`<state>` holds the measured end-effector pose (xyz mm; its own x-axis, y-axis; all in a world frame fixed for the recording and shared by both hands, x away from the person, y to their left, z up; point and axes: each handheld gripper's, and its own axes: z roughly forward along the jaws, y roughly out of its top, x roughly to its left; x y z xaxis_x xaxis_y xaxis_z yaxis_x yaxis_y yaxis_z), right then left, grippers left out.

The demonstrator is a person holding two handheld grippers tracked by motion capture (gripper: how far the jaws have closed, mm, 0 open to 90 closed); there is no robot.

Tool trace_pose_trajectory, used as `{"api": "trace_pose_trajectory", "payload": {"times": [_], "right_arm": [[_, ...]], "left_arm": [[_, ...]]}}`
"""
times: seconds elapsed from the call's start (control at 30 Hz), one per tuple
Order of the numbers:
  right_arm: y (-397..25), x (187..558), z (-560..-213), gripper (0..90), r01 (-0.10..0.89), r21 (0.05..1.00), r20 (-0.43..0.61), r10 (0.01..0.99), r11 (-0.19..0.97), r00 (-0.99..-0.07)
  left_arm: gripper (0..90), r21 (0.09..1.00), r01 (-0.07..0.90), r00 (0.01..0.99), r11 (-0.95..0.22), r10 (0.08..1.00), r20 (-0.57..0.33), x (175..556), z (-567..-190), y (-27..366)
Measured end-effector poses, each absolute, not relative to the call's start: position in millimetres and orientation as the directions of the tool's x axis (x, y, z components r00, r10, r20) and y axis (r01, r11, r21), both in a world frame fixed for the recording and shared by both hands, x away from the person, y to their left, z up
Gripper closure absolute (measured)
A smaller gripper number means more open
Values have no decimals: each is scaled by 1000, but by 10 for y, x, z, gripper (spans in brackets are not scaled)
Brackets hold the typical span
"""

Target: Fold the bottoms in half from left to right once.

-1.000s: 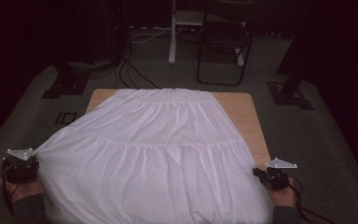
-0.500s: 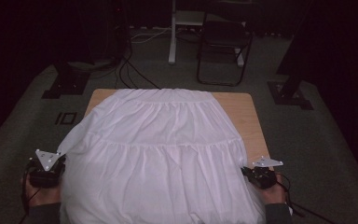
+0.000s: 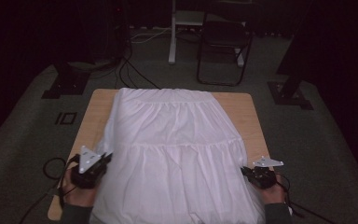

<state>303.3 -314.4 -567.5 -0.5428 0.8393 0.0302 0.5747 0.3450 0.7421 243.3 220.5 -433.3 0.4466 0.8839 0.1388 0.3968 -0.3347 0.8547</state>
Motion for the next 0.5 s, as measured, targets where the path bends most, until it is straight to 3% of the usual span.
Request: {"api": "trace_pose_trajectory", "payload": {"times": [0.17, 0.3, 0.5], "right_arm": [[-3123, 3050, -5677, 844, 569, 745, 28, 836, 348, -548], [-3134, 3063, -5683, 854, 574, 747, 42, 839, 334, -543], [-3130, 3067, -5685, 857, 574, 750, 38, 844, 329, -534]], "left_arm": [[864, 869, 316, 636, -382, 765, 105, 2642, -4282, 1411], [864, 906, 278, 783, -318, 622, -22, 2723, -4273, 748], [863, 888, 308, 867, -342, 484, -114, 2818, -4561, -12]]}}
